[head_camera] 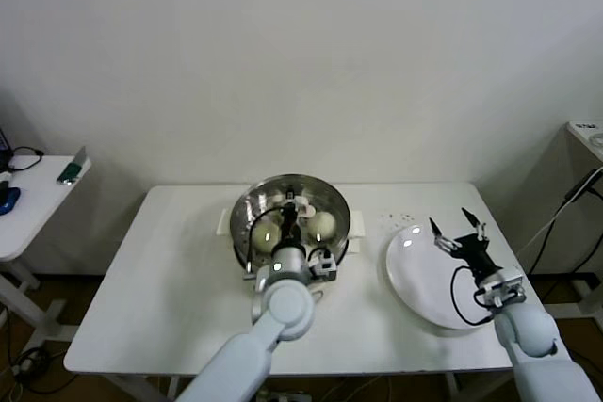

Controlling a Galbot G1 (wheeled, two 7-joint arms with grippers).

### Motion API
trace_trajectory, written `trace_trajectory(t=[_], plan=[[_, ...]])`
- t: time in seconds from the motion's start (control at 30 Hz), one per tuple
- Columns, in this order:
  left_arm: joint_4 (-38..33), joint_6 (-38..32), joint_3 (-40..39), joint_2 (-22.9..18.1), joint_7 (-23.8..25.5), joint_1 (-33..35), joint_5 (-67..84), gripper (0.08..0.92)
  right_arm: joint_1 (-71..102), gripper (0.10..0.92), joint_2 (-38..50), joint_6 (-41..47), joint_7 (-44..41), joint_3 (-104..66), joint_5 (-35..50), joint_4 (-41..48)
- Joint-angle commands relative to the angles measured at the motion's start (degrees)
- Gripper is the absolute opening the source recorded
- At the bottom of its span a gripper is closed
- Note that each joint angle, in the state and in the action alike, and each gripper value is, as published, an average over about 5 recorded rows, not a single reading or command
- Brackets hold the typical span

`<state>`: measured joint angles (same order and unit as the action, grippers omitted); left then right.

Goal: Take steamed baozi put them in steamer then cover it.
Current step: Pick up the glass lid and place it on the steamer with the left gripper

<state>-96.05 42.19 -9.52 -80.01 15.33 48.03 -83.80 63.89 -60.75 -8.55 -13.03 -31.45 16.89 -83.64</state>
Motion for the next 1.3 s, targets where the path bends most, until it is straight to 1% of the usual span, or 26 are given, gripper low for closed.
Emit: trace_trajectory(t=[0.03, 0.13, 0.2, 0.47, 0.73, 0.87, 1.0, 1.07, 1.13, 1.17, 1.23, 1.3], plan=[[-0.44, 2.81, -0.19, 0.05, 1.89, -0.37, 0.87, 0.151, 0.22, 0.823, 0.34, 0.80, 0.02, -0.36, 0.02, -0.62], [-1.37, 2.81, -0.43, 0.79, 2.31, -0.43, 1.88, 0.164, 0.59, 0.823, 0.53, 2.31, 0.05, -0.59, -0.04, -1.35], [-2.48, 2.81, -0.59, 1.56, 2.49, -0.34, 2.67, 0.200, 0.88, 0.823, 0.67, 3.53, -0.06, -0.81, -0.20, -1.80], [-10.30, 2.81, -0.28, 6.81, 3.26, 1.74, 6.30, 0.433, 1.37, 0.823, 0.81, 7.13, -1.13, -1.86, -0.41, -2.79], [-18.86, 2.81, 1.73, 11.45, 3.65, 8.56, 11.02, 0.658, 1.31, 0.823, 0.81, 9.17, -1.05, -2.39, 0.44, -3.37], [-22.96, 2.81, 3.11, 13.00, 2.04, 11.30, 13.52, 0.771, 1.35, 0.823, 0.78, 9.16, -0.98, -2.37, 0.51, -3.59], [-27.14, 2.68, 5.53, 14.40, -0.54, 14.09, 17.03, 0.818, 1.50, 0.823, 0.67, 9.14, -0.98, -2.35, 0.41, -3.79], [-29.25, 2.16, 7.52, 15.48, -2.46, 16.46, 20.38, 0.822, 1.57, 0.823, 0.59, 9.09, -0.98, -2.38, 0.22, -3.91], [-30.46, 0.57, 10.07, 16.76, -7.03, 18.79, 25.72, 0.822, 1.62, 0.823, 0.52, 9.01, -1.00, -2.42, 0.07, -4.01], [-30.78, -0.76, 11.58, 17.20, -10.28, 19.73, 29.04, 0.823, 1.66, 0.823, 0.48, 8.94, -1.00, -2.47, 0.01, -4.09], [-30.93, -4.50, 15.25, 17.57, -18.41, 21.11, 37.64, 0.823, 1.80, 0.823, 0.39, 8.82, -1.01, -2.61, 0.04, -4.32], [-31.06, -9.62, 20.51, 17.33, -25.12, 22.65, 46.69, 0.823, 2.07, 0.823, 0.32, 8.67, -1.03, -2.81, 0.06, -4.64]])
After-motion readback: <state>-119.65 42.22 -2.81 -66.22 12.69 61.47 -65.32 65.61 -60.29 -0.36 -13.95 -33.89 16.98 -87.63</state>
